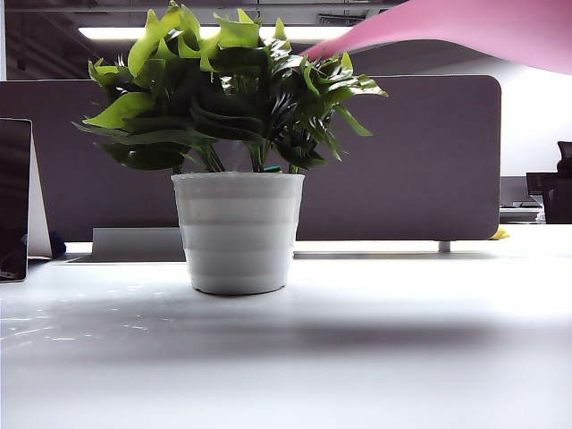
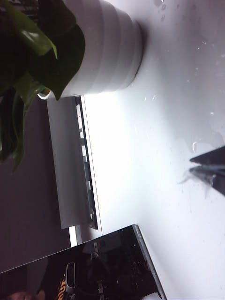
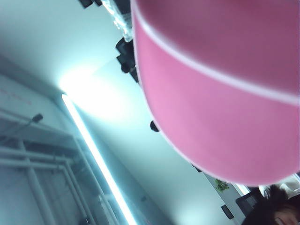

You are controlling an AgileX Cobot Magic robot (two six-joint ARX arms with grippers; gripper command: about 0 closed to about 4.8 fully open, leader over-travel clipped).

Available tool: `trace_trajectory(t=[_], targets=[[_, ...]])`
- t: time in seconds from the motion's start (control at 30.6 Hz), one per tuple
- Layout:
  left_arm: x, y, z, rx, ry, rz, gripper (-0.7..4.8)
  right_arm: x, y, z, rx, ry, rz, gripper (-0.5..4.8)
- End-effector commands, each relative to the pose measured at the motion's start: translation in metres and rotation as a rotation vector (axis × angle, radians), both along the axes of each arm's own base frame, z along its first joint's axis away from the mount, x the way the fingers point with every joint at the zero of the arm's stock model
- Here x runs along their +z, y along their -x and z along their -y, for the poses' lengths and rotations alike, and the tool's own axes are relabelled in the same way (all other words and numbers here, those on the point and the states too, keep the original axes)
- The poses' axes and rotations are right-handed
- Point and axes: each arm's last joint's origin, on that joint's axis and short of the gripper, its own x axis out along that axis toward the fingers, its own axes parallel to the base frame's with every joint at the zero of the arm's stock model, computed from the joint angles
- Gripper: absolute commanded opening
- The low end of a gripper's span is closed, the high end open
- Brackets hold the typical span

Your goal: Pick up the watering can from the table, water the potted plant, and put the can back.

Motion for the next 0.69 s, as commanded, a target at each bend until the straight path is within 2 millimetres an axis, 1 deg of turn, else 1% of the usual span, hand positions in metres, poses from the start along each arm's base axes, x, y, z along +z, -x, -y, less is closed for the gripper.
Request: trace_trajectory(t=[0.03,0.16,0.29,0.52,0.69], targets=[[0.001,0.0,0.0,0.002,0.003,0.011,-0.05,0.013,0.01,0.002,-0.02,-0.078,0.077,-0.06],[0.001,0.0,0.0,0.002,0.003,0.011,-0.05,0.011,0.016,0.003,-0.008,-0.146,0.015,-0.06],[0.001,0.0,0.0,0.002,0.003,0.011,-0.05,0.01,0.02,0.007,-0.009,-0.208,-0.002,-0.06],[0.001,0.0,0.0,0.003,0.003,0.012,-0.05,0.005,0.029,0.025,-0.021,-0.402,-0.075,-0.06],[0.001,0.0,0.0,0.003,0.003,0.012,-0.05,-0.01,0.035,0.045,0.008,-0.572,-0.135,-0.06]])
